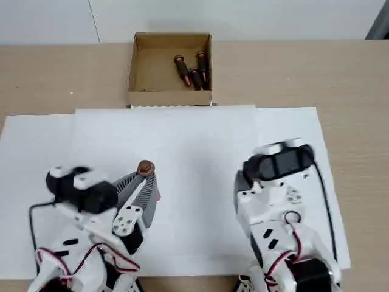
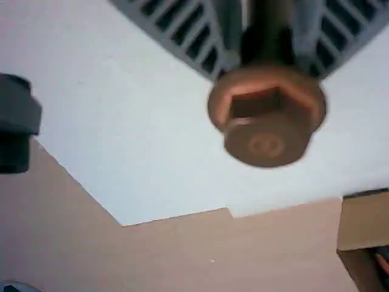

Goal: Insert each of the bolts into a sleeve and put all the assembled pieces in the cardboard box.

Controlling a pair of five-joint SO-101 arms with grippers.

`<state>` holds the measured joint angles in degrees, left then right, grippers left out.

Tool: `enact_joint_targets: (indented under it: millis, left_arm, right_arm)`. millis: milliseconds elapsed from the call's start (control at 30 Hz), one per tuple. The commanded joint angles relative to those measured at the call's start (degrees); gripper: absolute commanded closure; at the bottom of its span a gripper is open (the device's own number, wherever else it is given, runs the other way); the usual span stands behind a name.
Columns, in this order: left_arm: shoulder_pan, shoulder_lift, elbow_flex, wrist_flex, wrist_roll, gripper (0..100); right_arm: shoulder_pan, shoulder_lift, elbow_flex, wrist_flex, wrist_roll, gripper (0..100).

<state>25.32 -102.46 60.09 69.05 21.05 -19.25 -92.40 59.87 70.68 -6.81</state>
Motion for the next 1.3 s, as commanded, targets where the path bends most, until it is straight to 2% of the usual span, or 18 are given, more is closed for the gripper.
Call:
enact_joint_targets:
  millis: [0,167,300,433,600,867,1100,1267]
  left_arm:
    - [0.4,-0.7,0.7,-6.2,4.7,100]
    - [0.4,-0.7,4.6,-13.1,6.7,100]
    - [0.4,-0.7,8.1,-20.5,11.9,100]
    - [0.3,-0.7,11.1,-25.3,15.3,100]
    - [0.4,-0.7,13.0,-29.5,19.1,100]
    - [0.4,-0.7,15.8,-30.5,19.4,100]
    - [0.4,-0.7,15.9,-30.5,19.3,100]
    - [0.4,-0.7,16.0,-30.9,15.4,100]
  right_arm:
    - [-4.4,-2.5,4.2,-6.5,0.7,99.5]
    - [-10.5,-8.0,12.7,-11.8,3.5,99.5]
    - [-14.4,-12.0,19.1,-15.2,6.3,99.5]
    - [-16.2,-11.3,22.2,-20.4,6.9,99.5]
    - [-18.9,-11.3,25.2,-25.7,11.6,99.5]
    - [-21.3,-11.3,29.7,-35.5,17.1,99.5]
    - [-21.1,-11.3,29.5,-36.3,17.5,99.5]
    - [-21.1,-11.3,28.3,-36.3,17.5,99.5]
